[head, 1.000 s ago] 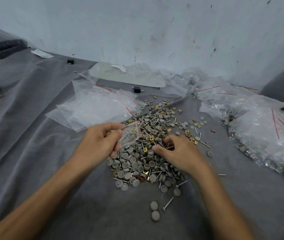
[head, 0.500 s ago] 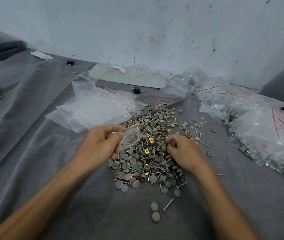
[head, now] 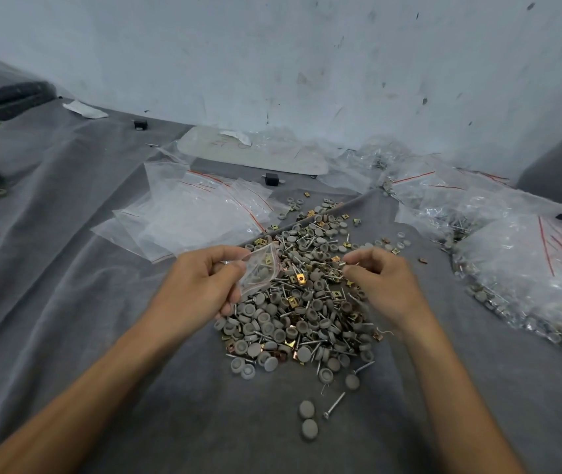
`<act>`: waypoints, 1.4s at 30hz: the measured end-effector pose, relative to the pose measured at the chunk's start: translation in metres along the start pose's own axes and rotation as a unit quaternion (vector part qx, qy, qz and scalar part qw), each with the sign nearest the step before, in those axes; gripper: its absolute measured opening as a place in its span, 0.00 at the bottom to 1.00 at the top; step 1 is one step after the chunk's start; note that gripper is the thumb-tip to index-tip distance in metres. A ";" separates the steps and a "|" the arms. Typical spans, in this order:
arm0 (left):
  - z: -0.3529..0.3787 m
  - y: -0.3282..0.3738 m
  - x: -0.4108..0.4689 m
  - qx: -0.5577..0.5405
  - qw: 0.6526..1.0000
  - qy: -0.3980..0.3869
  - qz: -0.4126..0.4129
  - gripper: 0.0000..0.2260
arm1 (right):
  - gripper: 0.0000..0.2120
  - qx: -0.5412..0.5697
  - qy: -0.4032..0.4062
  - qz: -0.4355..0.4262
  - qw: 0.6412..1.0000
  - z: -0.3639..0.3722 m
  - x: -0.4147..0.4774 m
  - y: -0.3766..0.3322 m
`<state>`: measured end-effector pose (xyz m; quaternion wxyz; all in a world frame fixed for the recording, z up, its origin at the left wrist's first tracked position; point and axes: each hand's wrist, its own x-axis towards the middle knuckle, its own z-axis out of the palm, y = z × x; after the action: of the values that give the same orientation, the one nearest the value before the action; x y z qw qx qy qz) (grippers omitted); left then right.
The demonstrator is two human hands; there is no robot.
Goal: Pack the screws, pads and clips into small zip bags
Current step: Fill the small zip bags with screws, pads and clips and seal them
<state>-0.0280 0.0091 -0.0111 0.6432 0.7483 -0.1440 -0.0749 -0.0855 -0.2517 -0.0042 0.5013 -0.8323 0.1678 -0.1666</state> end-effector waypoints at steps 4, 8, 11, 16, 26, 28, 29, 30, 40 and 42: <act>0.000 -0.001 0.000 -0.002 1.000 -0.001 -0.003 0.08 | 0.04 0.081 -0.001 0.020 0.997 -0.002 0.000 -0.004; 0.001 -0.001 0.000 -0.001 1.000 -0.002 -0.001 0.08 | 0.08 0.104 -0.035 0.026 0.994 0.000 -0.003 -0.007; 0.001 -0.001 0.001 0.001 1.000 -0.004 0.001 0.08 | 0.09 0.107 -0.055 0.018 0.993 0.000 -0.005 -0.008; 0.000 -0.002 0.000 -0.001 1.000 -0.008 0.004 0.08 | 0.11 0.050 -0.052 -0.018 0.997 0.002 -0.007 -0.007; 0.001 -0.007 0.002 -0.001 1.000 -0.009 0.014 0.07 | 0.09 0.007 -0.051 -0.069 0.996 0.001 -0.008 -0.007; 0.000 -0.008 0.003 0.002 1.000 -0.010 0.014 0.08 | 0.11 0.029 -0.056 -0.074 0.995 0.002 -0.010 -0.009; 0.000 -0.009 0.003 0.004 1.000 -0.012 0.013 0.08 | 0.11 0.040 -0.060 -0.074 0.995 0.003 -0.011 -0.011; 0.000 -0.009 0.003 0.005 1.000 -0.015 0.014 0.08 | 0.10 0.048 -0.062 -0.074 0.994 0.005 -0.012 -0.012; 0.004 -0.011 0.000 0.030 0.998 -0.035 0.034 0.08 | 0.12 0.090 -0.113 -0.172 0.974 0.026 -0.028 -0.036; 0.005 -0.011 -0.001 0.035 0.998 -0.036 0.036 0.08 | 0.11 0.073 -0.116 -0.189 0.972 0.034 -0.031 -0.041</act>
<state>-0.0286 0.0062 -0.0224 0.6134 0.7615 -0.1961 -0.0737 -0.0935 -0.1938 0.0138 0.5362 -0.8237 -0.0647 -0.1727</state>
